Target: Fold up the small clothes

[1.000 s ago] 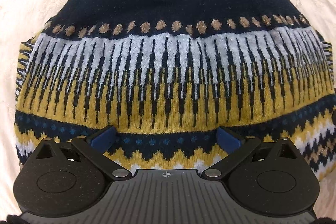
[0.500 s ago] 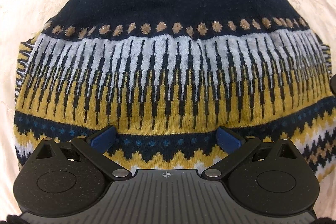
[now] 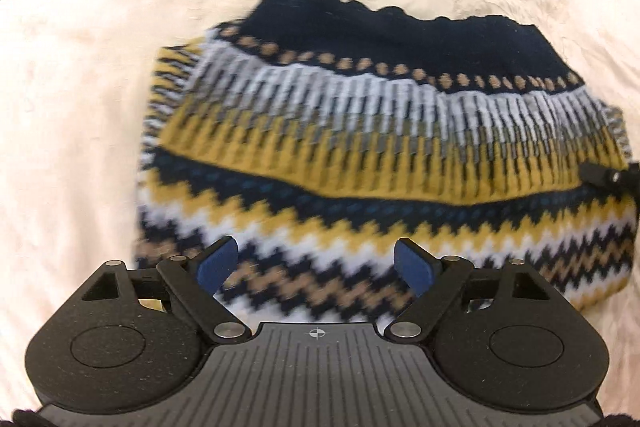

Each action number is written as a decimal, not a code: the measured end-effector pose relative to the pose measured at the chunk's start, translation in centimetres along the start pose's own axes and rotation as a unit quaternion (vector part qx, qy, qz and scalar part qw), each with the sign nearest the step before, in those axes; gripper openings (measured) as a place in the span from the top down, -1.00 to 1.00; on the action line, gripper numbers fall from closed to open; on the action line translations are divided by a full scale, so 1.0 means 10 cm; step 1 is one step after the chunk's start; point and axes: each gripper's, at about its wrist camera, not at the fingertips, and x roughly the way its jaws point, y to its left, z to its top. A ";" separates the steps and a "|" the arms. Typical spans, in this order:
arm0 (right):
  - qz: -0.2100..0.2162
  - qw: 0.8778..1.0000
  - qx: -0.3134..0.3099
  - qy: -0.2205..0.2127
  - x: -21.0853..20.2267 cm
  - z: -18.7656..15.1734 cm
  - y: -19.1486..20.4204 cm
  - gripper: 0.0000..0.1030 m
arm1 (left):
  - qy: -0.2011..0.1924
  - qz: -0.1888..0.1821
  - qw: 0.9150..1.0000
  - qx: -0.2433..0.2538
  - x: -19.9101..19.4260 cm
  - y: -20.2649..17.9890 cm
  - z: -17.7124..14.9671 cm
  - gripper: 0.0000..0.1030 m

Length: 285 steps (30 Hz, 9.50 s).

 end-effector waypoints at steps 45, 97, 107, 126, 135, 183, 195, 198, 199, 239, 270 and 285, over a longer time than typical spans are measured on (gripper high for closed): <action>-0.026 0.989 -0.145 -0.023 0.99 -0.46 2.88 0.10 | -0.015 -0.071 0.996 -0.054 -0.45 1.91 -0.40 -0.65; -0.030 0.886 -0.460 0.048 1.42 -1.80 3.24 -0.16 | -0.056 -0.122 0.991 0.017 0.20 1.35 0.82 0.53; -0.020 0.949 -0.314 -0.030 0.78 -1.61 2.89 -0.43 | -0.116 -0.152 0.981 0.029 -0.37 1.27 0.63 -0.15; -0.134 0.974 -0.164 -0.081 0.95 -0.41 2.02 -0.44 | -0.063 -0.155 0.983 0.075 0.02 0.86 0.17 -0.22; -0.159 0.979 -0.119 -0.036 1.59 0.00 1.80 -0.44 | -0.072 -0.151 0.982 0.083 0.04 0.84 0.13 -0.23; 0.008 0.998 -0.005 0.067 1.21 -0.24 1.68 0.06 | 0.037 -0.369 0.924 -0.094 -0.05 1.03 -0.71 0.08; -0.017 0.993 -0.047 0.108 0.69 -0.56 1.47 -0.03 | 0.046 -0.284 0.952 -0.108 -0.25 0.74 -1.79 0.07; -0.057 0.993 -0.044 0.094 0.65 -0.57 1.36 -0.06 | 0.039 -0.210 0.968 -0.129 -0.15 0.84 -1.94 -0.14; -0.054 0.994 -0.036 0.086 0.61 -0.57 1.33 -0.12 | 0.035 -0.205 0.968 -0.138 -0.14 0.87 -1.99 -0.16; -0.113 0.968 -0.202 -0.097 -0.77 -1.51 1.85 -0.99 | -0.171 -0.027 0.984 -0.046 -1.73 -0.18 -2.42 -0.97; -0.221 0.950 -0.160 -0.154 -1.17 -2.47 2.66 -0.96 | -0.158 0.040 0.986 -0.034 -2.22 0.21 -3.13 -0.86; -0.219 0.953 -0.149 -0.146 -1.30 -2.76 2.69 -0.96 | -0.132 0.026 0.991 -0.021 -2.20 0.15 -3.39 -0.84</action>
